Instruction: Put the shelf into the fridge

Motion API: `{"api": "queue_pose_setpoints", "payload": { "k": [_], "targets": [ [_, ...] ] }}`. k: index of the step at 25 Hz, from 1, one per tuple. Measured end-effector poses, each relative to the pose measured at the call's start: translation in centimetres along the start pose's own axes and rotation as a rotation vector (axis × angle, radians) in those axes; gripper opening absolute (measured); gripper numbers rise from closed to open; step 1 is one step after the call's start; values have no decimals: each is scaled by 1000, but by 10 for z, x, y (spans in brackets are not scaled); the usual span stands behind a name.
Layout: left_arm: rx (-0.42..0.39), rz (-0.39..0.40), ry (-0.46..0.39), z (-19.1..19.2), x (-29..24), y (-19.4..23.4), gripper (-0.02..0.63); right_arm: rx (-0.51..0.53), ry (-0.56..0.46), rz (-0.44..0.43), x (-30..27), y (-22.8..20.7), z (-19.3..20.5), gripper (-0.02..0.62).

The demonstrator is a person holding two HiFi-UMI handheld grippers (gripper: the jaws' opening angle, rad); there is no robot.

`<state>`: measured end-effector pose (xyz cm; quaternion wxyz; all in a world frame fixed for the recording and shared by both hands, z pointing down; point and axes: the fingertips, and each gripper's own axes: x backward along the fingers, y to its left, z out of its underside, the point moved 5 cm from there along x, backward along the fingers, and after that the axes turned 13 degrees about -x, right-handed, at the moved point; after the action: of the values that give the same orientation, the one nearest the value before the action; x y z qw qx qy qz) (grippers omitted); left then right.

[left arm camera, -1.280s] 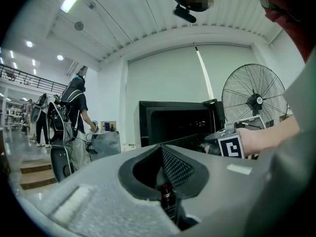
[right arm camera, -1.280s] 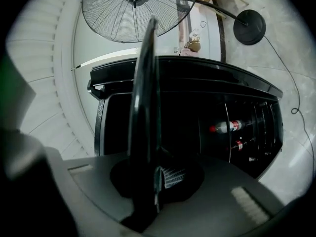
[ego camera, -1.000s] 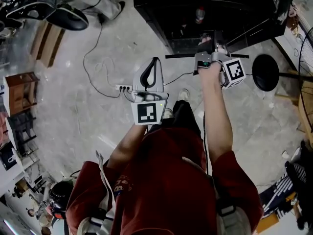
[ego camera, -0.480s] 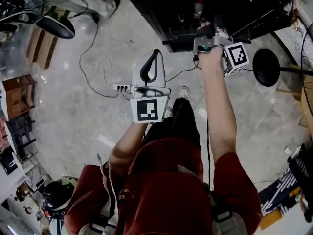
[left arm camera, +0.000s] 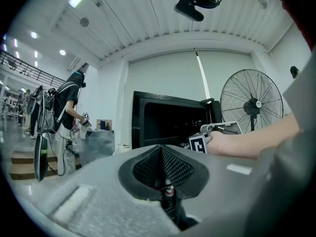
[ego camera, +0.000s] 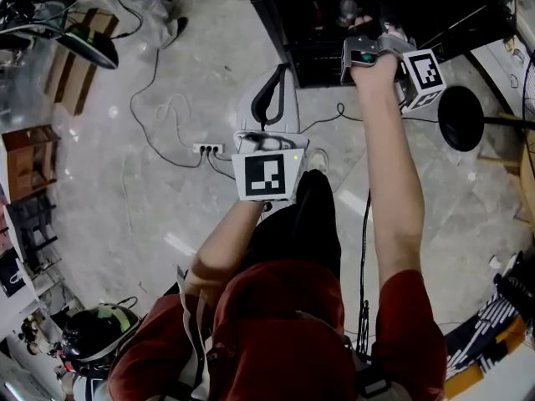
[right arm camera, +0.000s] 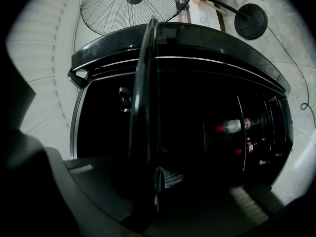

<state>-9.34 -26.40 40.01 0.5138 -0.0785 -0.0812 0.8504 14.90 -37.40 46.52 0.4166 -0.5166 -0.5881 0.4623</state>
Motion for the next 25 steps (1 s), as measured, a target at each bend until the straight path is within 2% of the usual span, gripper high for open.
{"api": "queue_pose_setpoints", "payload": {
  "k": [14,19,25],
  "targets": [
    [48,2,1,51,4,-20,5,-6,-12,-24,-18,-3,-1,6],
    [61,-17,-36,63,3,-22,5,-12,-19,-18,-34,-3,-1,6],
    [46,15,-56,72,-6,-30,5,-7,-13,-14,-49,-4,-1,8]
  ]
}}
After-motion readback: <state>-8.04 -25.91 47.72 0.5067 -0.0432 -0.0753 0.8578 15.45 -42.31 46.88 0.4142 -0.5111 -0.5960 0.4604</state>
